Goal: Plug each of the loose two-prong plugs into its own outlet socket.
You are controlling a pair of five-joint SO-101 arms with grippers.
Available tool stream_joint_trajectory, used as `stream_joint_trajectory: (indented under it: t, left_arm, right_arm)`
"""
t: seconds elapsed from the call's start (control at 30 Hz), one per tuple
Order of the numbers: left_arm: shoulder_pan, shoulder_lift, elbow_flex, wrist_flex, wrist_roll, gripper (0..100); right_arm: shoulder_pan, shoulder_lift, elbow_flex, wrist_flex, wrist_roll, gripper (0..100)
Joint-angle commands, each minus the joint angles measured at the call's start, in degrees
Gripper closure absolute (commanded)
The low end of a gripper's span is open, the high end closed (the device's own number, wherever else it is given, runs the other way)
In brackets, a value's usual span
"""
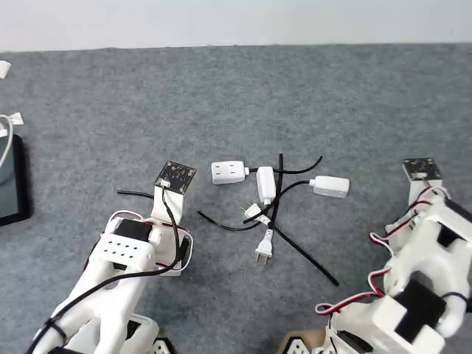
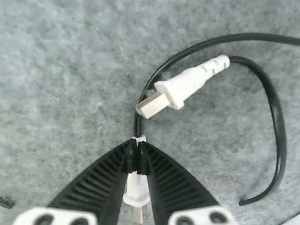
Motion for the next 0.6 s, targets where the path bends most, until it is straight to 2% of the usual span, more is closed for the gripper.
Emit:
stream_joint_trajectory:
  t: [0.0, 0.23, 0.57]
  left_arm:
    - [-2.3, 3.7, 1.5, -0.8, -0.7, 99]
    - [-2.3, 3.7, 1.5, -0.8, -0.7, 99]
    - [-2.2, 3.7, 1.5, -0.8, -0.7, 99]
  right_arm:
    - [0.0, -2.4, 0.1, -1.6, 0.1, 98.6]
    - [-0.4, 0.0, 2.6, -4.3, 2.0, 93.9]
    - [-1.4, 8.1, 2.5, -6.1, 2.5, 94.4]
